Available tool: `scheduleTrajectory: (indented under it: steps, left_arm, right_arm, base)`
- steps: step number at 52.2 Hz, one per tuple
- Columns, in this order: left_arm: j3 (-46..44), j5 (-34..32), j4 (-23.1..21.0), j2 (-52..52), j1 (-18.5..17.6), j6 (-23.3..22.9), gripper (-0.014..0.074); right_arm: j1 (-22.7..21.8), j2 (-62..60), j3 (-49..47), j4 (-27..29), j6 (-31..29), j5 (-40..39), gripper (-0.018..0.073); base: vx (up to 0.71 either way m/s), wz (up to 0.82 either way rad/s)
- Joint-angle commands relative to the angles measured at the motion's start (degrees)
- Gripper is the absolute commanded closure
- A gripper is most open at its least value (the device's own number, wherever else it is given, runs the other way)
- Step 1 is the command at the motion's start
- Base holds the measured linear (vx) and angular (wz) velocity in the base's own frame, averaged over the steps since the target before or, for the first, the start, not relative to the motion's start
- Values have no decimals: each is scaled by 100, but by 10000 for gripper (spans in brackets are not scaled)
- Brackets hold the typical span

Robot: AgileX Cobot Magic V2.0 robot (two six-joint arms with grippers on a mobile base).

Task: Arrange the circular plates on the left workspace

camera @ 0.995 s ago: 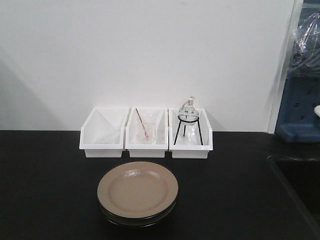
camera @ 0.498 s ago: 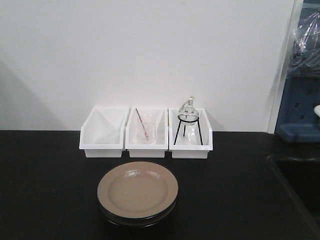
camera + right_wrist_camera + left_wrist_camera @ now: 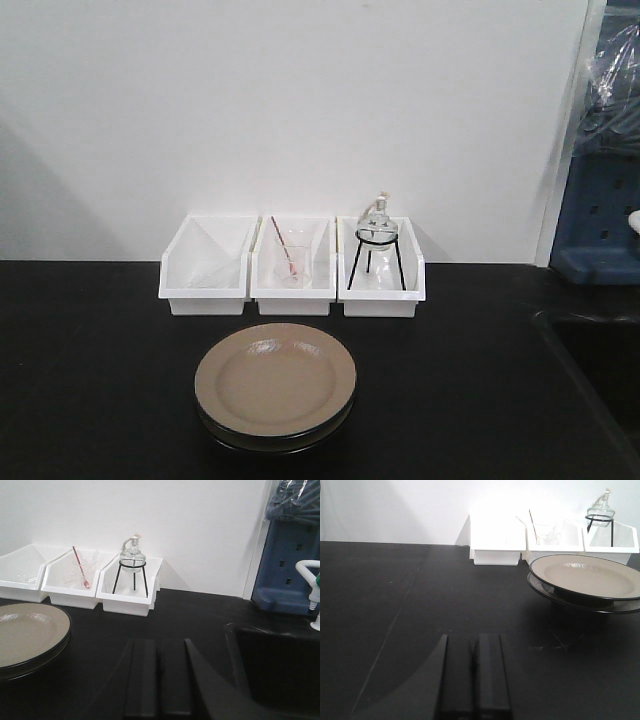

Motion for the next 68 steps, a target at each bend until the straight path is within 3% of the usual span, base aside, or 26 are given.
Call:
scheduleTrajectory:
  steps: [1,7,11,19,23,30,39,68]
  left_arm:
    - [113,-453,21,-93,-38,-61,594]
    - [113,-453,21,-93,-38,-61,594]
    - [113,-453,21,-93,-38,-61,594]
    - [113,-453,21,-93,-38,-61,594]
    - [113,-453,21,-93,-38,-61,594]
    - [113,-453,21,-93,-38,-61,594]
    - [113,-453,21,-93,-38,-61,594]
    - [113,-452,21,-84,-38,-61,594]
  right_arm:
    - [-24,16,-178,-3,-25,-381,564]
    - [-24,16,-147,-183,-29,-400,564]
    - [-24,-164,18,-1017,381,-317,564]
    - [-180,-990,1011,-3089,2943,-222,564]
    - [-395,-1468,1588,-3630,3750,-222,564]
    - [-779,-2369,2387,-3603,3844,-216,564]
    - [-839,-3683,2739,-3624,3838,191,564]
    - [-824,-3629,2747,-3629,3847,181,564]
  base:
    - [0,0]
    - [0,0]
    - [0,0]
    - [0,0]
    - [0,0]
    - [0,0]
    - [0,0]
    - [0,0]
